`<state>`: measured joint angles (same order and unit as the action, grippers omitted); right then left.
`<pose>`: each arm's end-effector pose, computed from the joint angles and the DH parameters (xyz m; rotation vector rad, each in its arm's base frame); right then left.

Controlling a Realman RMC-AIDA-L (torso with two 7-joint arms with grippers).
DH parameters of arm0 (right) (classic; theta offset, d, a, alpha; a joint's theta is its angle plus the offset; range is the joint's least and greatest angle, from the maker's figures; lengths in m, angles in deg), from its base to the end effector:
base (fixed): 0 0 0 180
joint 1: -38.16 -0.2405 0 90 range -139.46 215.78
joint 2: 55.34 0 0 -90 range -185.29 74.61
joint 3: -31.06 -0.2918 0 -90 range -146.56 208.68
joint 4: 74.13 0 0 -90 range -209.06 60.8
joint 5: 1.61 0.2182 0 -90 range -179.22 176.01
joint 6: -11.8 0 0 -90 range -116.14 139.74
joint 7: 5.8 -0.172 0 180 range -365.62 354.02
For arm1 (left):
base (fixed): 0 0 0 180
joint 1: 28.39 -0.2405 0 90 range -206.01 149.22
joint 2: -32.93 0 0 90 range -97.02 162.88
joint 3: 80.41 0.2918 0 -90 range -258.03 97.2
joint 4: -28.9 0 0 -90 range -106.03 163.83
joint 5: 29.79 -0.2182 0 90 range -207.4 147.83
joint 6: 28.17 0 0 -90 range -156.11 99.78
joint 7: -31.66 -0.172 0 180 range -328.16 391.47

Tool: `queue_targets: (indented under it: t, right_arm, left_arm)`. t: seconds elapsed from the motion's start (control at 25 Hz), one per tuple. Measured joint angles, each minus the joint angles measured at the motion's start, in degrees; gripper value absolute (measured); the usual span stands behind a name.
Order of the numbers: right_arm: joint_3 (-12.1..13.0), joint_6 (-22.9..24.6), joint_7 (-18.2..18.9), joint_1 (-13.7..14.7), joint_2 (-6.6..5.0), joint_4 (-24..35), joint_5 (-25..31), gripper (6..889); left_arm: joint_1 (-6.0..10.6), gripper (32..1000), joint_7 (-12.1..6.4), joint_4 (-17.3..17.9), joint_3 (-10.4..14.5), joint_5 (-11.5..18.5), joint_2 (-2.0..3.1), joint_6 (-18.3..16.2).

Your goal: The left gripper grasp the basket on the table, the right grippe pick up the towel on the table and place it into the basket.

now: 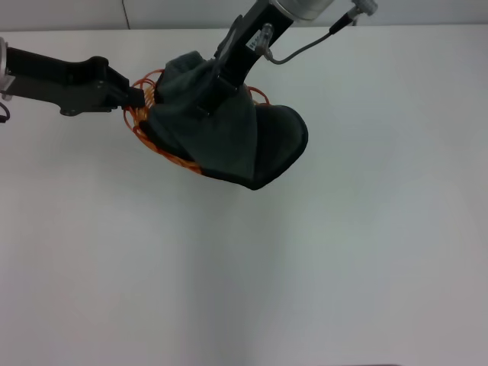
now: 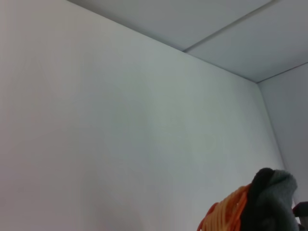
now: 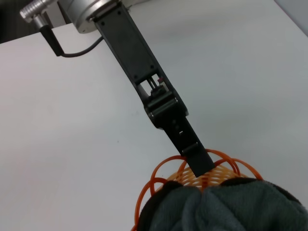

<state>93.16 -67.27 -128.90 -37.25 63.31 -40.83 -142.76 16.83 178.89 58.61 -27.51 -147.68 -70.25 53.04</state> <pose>0.0453 0.4684 -0.1053 -2.9931 0.4142 -0.3032 -0.2648 0.4545 0.0305 -2.2710 -1.8704 -0.3800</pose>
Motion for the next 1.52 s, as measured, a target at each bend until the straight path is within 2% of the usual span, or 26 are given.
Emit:
queue_targets:
  t: [0.12,0.52,0.88,1.16,1.32,1.52]
  right_arm:
    - [-0.04,-0.4,0.06,-0.02,0.0,0.17,0.03,720]
    - [0.04,-1.02,0.09,-0.15,0.0,0.91,0.03,868]
    - [-0.29,-5.9,-2.63,2.24,-0.01,9.54,-0.01,869]
    - [-1.92,-13.28,-6.32,7.1,-0.07,24.05,1.82,869]
    - [-2.08,-15.47,-7.65,9.34,-0.29,28.8,4.53,870]
    - [-2.13,-17.36,-8.92,11.03,-0.36,32.81,4.99,870]
  left_arm:
    - [-0.03,99,-0.01,0.0,0.0,-0.05,0.0,0.0]
    - [-0.15,99,-0.02,0.0,-0.09,-0.11,0.0,-0.09]
    - [-0.77,99,-0.09,0.0,-0.36,-0.24,0.09,-0.39]
    - [-1.22,99,-0.06,0.01,-0.44,-0.25,0.32,-0.56]
    - [-1.47,99,-0.04,0.0,-0.44,-0.25,0.4,-0.56]
    - [-1.53,99,0.03,0.01,-0.44,-0.24,0.43,-0.55]
